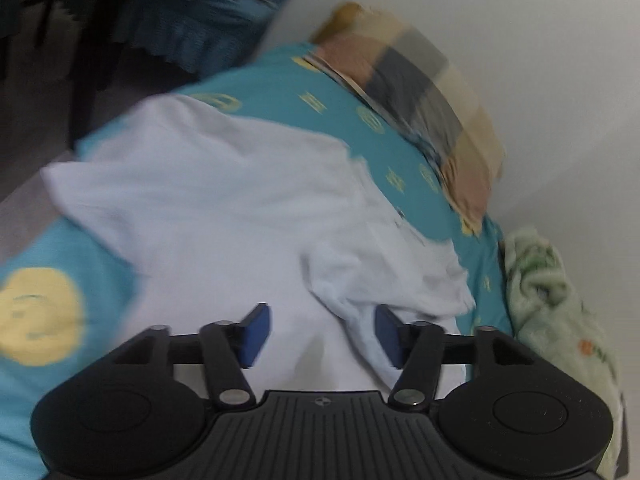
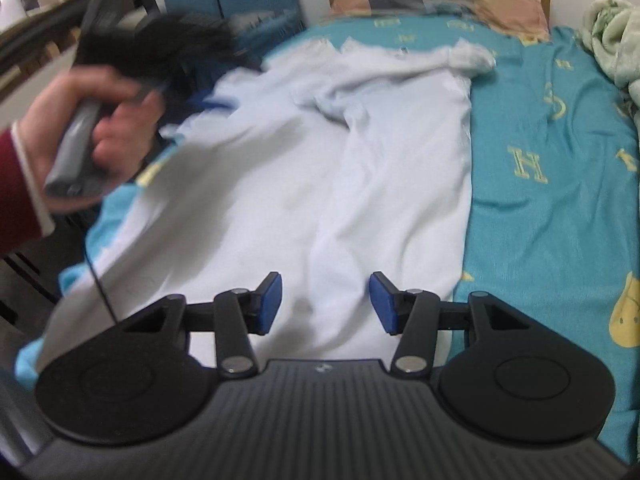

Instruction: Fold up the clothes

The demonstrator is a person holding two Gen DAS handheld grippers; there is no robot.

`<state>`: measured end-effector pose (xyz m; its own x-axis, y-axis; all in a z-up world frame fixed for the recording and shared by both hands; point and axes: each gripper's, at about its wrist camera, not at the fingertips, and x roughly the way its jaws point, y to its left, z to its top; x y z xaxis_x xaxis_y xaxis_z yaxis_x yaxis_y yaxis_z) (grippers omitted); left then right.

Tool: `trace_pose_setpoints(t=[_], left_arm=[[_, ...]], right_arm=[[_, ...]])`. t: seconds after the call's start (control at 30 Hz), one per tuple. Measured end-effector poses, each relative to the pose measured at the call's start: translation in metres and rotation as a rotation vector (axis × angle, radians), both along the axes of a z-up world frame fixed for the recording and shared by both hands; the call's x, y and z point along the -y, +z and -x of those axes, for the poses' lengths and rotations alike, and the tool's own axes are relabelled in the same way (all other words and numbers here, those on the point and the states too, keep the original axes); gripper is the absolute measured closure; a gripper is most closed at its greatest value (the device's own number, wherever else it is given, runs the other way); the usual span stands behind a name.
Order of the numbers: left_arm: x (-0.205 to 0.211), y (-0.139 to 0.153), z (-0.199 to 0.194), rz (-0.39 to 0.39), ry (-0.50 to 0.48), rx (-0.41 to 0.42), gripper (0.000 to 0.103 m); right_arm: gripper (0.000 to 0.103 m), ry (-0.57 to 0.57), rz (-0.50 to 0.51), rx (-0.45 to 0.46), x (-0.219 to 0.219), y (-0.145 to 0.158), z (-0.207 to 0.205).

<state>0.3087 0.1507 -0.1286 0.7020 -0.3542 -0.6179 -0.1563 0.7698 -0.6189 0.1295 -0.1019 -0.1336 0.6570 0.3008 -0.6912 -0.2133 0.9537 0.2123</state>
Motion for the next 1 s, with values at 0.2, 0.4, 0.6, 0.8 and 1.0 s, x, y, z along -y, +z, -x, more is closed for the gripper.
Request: trace_pose_setpoints(t=[0.2,0.4,0.6,0.8,1.0], left_arm=[[-0.096,-0.016,0.021,0.241,0.277,-0.058,0.025],[-0.119,-0.056,0.000,0.294,0.330,-0.116,0.027],[-0.135,-0.072,-0.036,0.282,0.356,-0.033,0.031],[-0.144,-0.086,-0.053,0.278,0.338,0.007,0.096],[-0.113,-0.039,-0.057,0.064,0.260,0.133,0.097]], right_arm=[[0.051,-0.009,-0.008,0.024,-0.003,0.005,0.003],[0.051,-0.023,0.001,-0.042,-0.003,-0.015,-0.010],[0.050,-0.025,-0.016,-0.048,-0.004,-0.021,-0.014],[0.050,-0.020,-0.017,-0.039,-0.008,-0.024,-0.022],[0.050,-0.026,0.003,-0.041,-0.014,-0.021,-0.025]])
